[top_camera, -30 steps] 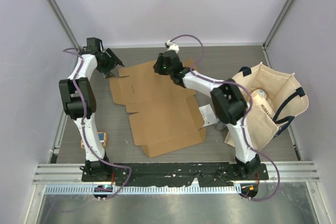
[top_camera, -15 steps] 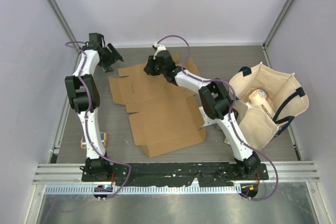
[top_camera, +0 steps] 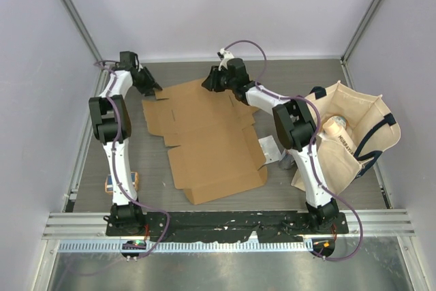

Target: Fold the paper box

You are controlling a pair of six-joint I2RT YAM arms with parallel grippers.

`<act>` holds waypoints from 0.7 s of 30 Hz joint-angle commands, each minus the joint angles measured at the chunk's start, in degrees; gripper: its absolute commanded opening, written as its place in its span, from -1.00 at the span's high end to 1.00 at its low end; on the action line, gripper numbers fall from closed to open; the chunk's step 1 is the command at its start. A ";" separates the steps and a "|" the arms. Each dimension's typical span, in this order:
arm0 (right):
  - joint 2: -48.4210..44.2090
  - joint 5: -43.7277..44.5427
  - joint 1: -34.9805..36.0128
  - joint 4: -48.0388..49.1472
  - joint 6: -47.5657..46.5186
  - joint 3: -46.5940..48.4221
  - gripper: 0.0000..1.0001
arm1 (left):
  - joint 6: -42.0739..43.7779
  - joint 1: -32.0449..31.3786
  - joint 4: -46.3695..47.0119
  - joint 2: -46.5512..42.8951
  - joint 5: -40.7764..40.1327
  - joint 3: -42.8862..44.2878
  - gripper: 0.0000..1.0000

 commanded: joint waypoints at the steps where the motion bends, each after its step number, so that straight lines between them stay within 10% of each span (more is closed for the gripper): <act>1: -5.85 -4.03 0.14 1.48 -2.15 0.11 0.31 | 2.15 -0.07 5.33 -3.20 6.45 -4.43 0.35; 7: -9.01 -10.45 -1.00 -14.05 -14.26 5.29 0.17 | 5.40 0.02 7.09 -6.54 10.05 -5.93 1.00; 21: -11.12 -15.90 -2.41 -46.49 -40.64 23.84 -0.49 | 12.17 -1.39 13.24 -22.71 22.97 -14.71 1.00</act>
